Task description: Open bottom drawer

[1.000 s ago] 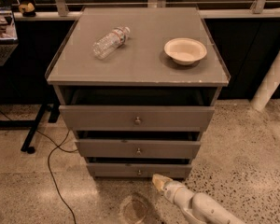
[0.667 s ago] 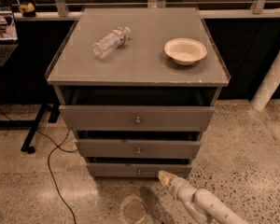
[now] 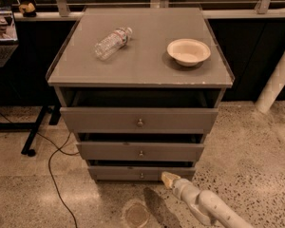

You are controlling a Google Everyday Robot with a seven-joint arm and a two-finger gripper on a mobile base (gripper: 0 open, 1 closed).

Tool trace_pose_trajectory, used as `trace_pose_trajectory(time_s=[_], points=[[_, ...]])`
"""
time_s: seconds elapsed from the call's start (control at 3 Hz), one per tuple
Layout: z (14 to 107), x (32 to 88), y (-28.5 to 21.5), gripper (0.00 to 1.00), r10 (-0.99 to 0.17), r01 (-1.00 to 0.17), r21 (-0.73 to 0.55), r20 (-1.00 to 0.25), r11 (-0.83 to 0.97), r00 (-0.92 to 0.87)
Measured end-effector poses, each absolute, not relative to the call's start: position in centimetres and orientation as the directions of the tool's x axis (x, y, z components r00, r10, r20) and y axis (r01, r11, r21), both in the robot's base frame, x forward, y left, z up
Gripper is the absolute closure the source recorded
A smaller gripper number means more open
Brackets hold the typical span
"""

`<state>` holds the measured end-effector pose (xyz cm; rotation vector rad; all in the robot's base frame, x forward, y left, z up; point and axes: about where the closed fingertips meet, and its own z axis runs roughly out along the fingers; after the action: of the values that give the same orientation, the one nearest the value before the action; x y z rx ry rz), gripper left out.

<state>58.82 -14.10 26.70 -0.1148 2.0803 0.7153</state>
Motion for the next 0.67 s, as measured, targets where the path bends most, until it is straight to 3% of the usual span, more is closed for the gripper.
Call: trace_pose_trajectory(time_s=[0.67], points=[[25.8, 63.9, -17.3, 1.0, 0.169, -0.336, 0.386, -0.834, 0.859, -0.526]])
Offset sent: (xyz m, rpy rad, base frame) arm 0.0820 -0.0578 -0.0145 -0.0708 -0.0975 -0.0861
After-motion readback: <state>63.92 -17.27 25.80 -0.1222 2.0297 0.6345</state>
